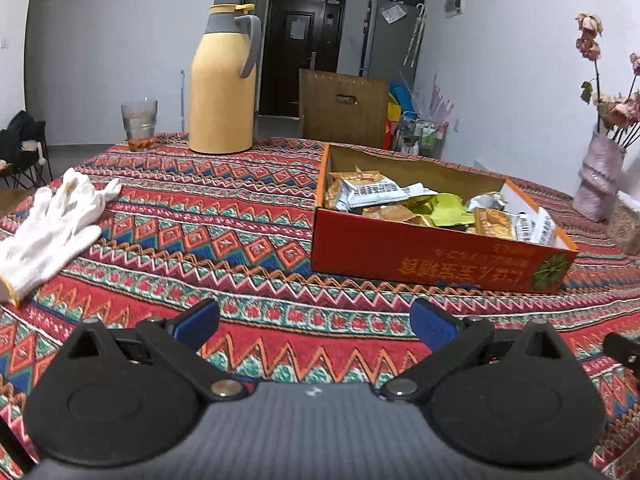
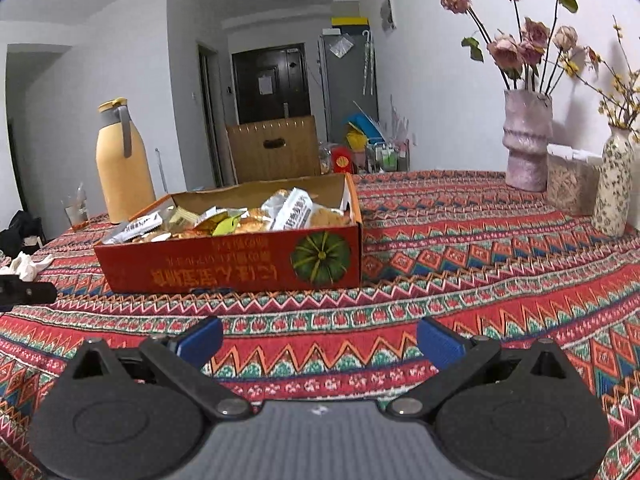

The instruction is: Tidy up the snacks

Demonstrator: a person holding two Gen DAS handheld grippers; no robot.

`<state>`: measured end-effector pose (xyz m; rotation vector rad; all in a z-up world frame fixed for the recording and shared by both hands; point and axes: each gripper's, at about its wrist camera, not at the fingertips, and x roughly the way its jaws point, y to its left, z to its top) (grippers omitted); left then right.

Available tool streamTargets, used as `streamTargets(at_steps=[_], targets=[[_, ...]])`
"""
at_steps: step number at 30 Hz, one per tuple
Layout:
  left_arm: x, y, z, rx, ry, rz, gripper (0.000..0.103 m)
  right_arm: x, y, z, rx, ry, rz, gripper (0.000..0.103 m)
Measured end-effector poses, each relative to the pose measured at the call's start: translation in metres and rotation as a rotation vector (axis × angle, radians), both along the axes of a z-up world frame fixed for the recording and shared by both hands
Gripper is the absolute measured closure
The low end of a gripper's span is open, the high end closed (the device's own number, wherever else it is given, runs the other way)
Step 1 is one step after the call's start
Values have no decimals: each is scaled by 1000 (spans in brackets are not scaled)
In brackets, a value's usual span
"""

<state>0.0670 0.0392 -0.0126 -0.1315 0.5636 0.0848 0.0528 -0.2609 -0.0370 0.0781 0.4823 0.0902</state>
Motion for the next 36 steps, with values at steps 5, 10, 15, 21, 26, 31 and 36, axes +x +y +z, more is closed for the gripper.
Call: streamTargets(at_steps=[5,10,15,21,26,31,36], targets=[[-5,-6,0,18,-3,-19,0,-1,0,1,-1,3,4,0],[-5,-9,-2,27,-2,-35,0,-1,2,1,-5,8,9,0],[-5,-9,-5,25,3,-37,0,0,3,1,-7,9,8,0],[-5,-8,-6,25,5,-37,0,0,3,1,-9,10,10,0],[-5,-8,-6,22,4,-39,0,1,3,0,-10,11,10,0],[-5,-8,-6,24,4,-38,0,1,3,0,-10,12,11,0],[-5,-9,-6,25,4,-39,0,1,3,0,-10,11,11,0]])
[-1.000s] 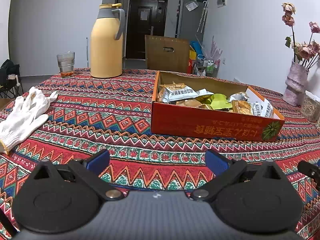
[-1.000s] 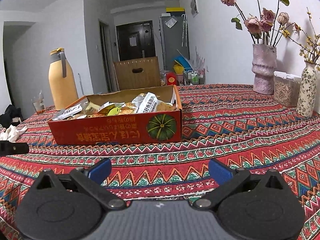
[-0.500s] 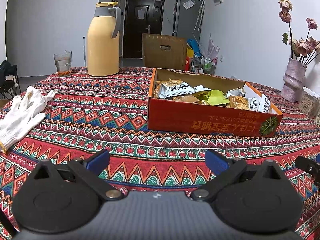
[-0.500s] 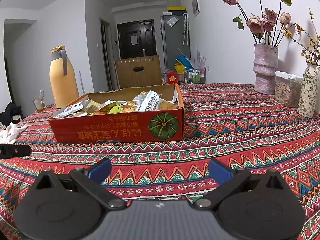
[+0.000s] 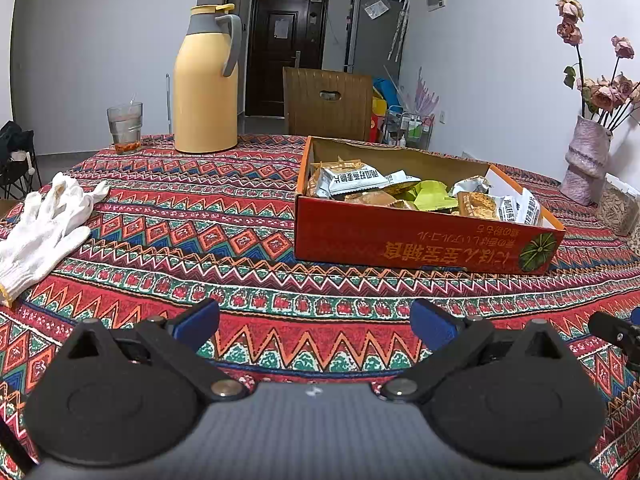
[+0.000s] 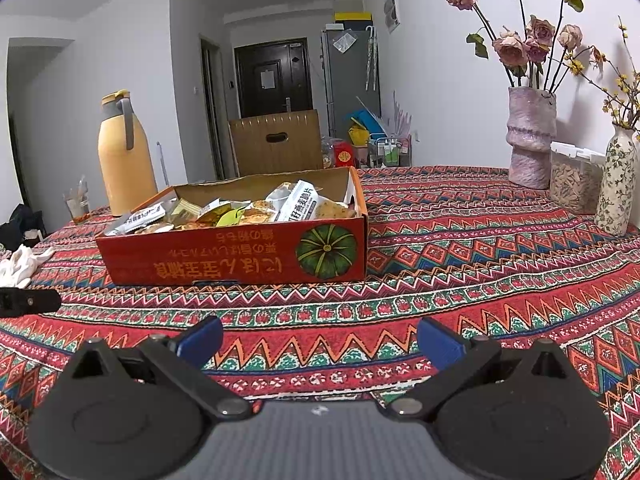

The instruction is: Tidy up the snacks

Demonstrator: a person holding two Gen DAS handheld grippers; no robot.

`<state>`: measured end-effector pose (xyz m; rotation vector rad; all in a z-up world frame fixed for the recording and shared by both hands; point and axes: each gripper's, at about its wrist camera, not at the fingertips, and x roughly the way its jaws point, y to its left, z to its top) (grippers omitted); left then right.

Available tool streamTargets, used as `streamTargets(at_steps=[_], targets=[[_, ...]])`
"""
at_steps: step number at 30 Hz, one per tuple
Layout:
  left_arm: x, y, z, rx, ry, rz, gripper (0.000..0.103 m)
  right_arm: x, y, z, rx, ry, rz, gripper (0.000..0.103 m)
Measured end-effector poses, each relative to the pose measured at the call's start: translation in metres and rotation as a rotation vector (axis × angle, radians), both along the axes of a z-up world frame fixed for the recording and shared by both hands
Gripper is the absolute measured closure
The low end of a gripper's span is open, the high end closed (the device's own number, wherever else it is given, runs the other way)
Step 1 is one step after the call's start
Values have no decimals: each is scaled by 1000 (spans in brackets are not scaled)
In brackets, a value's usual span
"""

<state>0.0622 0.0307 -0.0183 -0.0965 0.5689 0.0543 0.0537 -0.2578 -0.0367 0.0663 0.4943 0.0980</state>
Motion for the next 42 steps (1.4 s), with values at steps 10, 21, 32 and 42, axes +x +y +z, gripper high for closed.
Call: streamTargets(at_steps=[10,21,32,42], targets=[[0,-1,1,1,-5,-4,0,1,0,0,-1,-1,2,0],[-3,-1,4,9,-16,7,0,1,0,0,-1,-3,5,0],[-4,-1,4,3,-12,-4,0,1,2,0,-3,-3,7,0],[-8,-3,4,-6,-24,-32,0,1,2,0,-3,-1,7,0]])
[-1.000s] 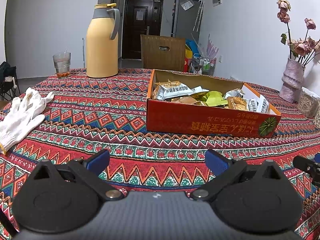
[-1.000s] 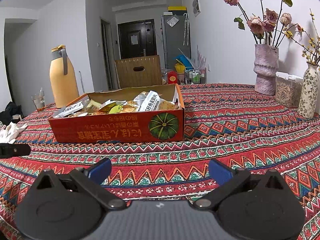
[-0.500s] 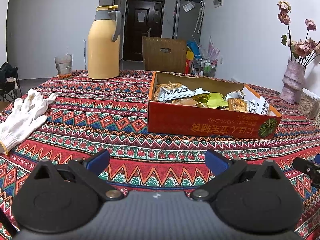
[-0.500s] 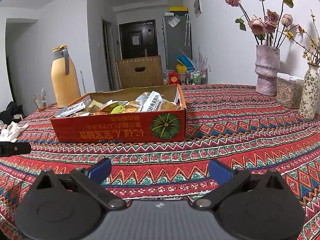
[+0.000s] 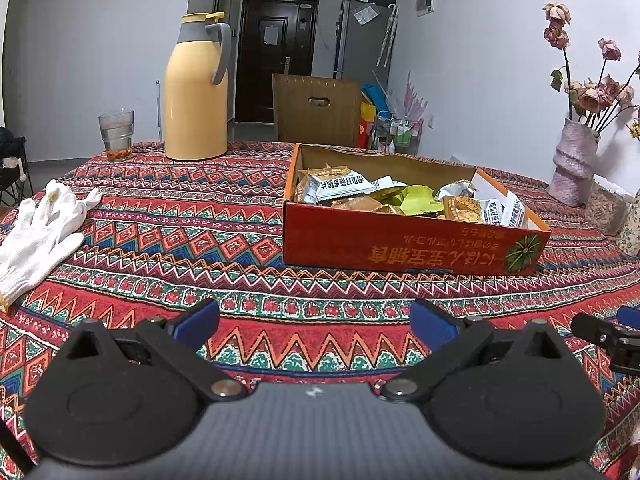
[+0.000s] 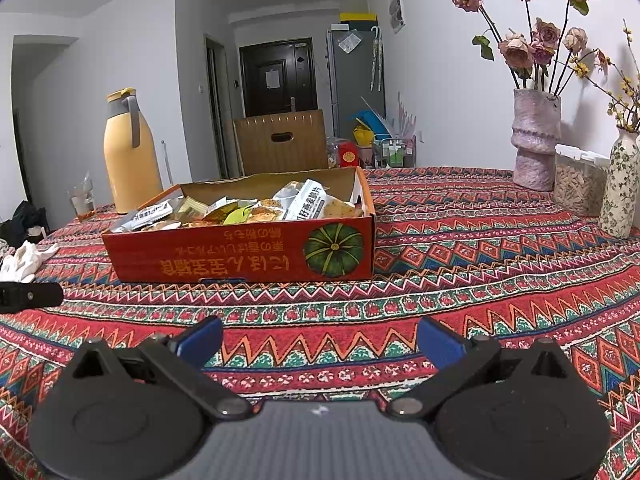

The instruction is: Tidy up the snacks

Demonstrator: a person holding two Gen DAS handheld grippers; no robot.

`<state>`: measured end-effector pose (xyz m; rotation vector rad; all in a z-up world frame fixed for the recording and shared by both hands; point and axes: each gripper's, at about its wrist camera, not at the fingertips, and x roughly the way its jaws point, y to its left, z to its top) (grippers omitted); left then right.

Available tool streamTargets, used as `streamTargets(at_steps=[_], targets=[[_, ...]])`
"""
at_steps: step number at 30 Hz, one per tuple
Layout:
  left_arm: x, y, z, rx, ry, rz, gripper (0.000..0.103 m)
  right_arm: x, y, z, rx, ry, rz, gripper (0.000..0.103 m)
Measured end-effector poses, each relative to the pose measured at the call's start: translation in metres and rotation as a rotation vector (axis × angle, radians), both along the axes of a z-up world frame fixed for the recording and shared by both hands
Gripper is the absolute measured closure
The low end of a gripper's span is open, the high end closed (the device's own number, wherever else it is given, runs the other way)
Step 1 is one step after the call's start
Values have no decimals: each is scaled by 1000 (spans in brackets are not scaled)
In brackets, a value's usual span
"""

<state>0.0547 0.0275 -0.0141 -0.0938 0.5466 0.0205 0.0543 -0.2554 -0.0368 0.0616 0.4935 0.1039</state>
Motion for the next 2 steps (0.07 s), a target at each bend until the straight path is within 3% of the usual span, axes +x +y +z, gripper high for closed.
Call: streamTargets(at_steps=[2], targets=[[0,0,0,1,0,0,0,0,1,0,0,0,1,0]])
